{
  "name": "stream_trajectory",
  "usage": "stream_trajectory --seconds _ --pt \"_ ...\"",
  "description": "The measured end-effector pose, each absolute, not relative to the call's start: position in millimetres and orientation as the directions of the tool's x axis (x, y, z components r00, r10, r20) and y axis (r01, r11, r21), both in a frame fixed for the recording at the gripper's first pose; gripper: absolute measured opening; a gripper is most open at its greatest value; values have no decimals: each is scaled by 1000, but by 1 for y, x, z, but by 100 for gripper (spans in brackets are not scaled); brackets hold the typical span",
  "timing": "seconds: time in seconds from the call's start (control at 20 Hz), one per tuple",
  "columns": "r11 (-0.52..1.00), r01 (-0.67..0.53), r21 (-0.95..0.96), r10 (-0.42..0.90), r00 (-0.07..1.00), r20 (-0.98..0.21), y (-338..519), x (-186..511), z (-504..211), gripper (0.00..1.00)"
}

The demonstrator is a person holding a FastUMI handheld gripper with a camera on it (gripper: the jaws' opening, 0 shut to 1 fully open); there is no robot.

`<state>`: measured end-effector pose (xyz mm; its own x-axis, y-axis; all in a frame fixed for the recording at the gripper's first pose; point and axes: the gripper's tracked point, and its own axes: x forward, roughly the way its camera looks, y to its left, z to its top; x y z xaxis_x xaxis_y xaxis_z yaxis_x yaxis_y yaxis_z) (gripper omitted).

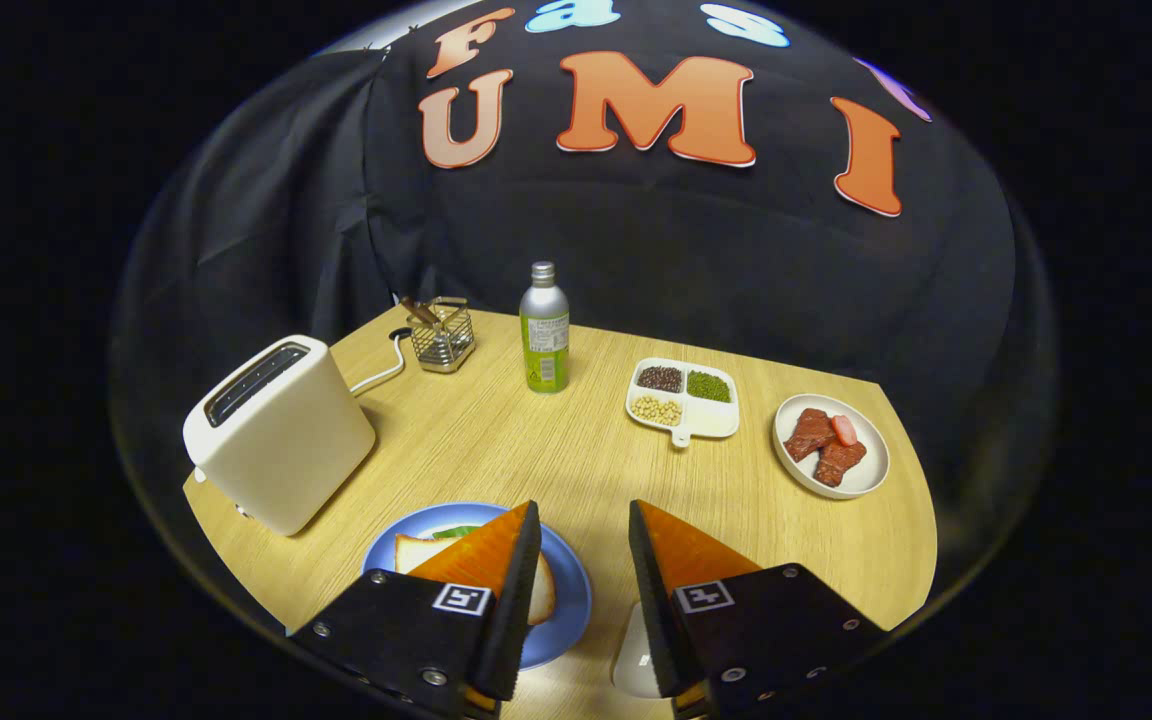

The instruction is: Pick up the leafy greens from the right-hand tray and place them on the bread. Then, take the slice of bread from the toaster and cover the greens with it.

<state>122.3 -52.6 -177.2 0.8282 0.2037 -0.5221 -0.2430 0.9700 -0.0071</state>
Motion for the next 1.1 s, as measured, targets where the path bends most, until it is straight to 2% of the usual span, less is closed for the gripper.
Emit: stream_trajectory --seconds 0.05,0.1,0.15,0.2,0.3,0.7,1.1 --pt "973 -229 -4 196 841 -504 -58 123 -167 57" --pt "977 -212 -2 184 853 -488 -63 124 -157 67" --pt "980 -200 2 177 863 -472 -68 124 -148 73" --pt "983 -185 1 165 874 -458 -73 121 -138 85" --pt "987 -158 -17 137 901 -412 -84 120 -115 96" --pt "994 -88 -58 74 974 -216 -104 103 -27 98" --pt "998 15 -67 -22 995 -97 -126 79 22 97"
